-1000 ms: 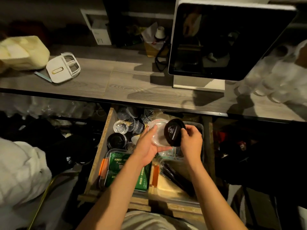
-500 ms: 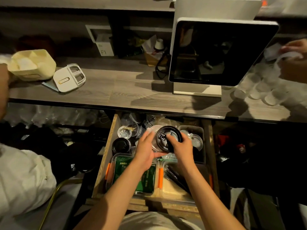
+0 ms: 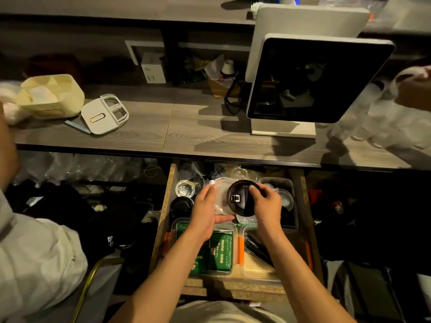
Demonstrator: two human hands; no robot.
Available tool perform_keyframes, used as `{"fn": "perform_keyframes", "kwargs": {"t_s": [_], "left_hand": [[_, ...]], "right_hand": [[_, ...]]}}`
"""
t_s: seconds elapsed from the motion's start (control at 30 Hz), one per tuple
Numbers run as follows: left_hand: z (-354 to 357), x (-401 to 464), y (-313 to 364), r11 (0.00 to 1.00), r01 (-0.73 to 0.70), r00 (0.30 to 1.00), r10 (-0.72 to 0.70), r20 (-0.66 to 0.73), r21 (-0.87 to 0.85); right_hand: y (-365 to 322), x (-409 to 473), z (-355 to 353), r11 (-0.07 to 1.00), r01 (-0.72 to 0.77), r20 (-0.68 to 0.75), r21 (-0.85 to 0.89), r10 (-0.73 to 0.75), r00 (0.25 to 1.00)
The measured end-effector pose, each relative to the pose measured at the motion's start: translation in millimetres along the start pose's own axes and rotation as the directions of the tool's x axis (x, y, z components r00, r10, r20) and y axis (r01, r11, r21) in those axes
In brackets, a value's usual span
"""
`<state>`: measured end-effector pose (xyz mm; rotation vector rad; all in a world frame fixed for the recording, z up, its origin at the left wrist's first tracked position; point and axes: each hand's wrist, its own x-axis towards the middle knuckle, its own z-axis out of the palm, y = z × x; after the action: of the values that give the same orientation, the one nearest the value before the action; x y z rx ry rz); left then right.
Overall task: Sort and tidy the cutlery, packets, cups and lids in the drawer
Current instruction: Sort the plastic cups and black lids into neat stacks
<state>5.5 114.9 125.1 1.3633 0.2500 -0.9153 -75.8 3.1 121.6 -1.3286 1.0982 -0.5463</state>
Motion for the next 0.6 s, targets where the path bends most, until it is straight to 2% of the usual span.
{"fn": "perform_keyframes", "kwargs": {"t_s": [0.17, 0.37, 0.53, 0.6], "left_hand": [[-1.0, -5.4, 12.1, 0.999, 0.008, 1.000, -0.007, 0.030, -0.044], [-1.1, -3.5, 16.8, 0.999, -0.045, 0.996, 0.047, 0.077, -0.028], [-8.8, 12.4, 7.1, 0.998, -0.044, 0.998, 0.042, -0.057, -0.038], [-11.1, 21.7, -0.9, 0.999, -0.047, 0.997, 0.047, -0.062, -0.003]], "right_hand": [[-15.9, 2.8, 8.9, 0.997, 0.048, -0.041, 0.065, -0.046, 0.998], [-10.7, 3.9, 12.2, 0.995, -0.071, 0.001, 0.071, 0.071, 0.997], [-6.0, 13.3, -11.9, 0.957, -0.156, -0.139, 0.244, 0.194, 0.971], [0.2, 16.9, -23.3, 0.977, -0.156, -0.210, 0.146, 0.185, 0.960]]}}
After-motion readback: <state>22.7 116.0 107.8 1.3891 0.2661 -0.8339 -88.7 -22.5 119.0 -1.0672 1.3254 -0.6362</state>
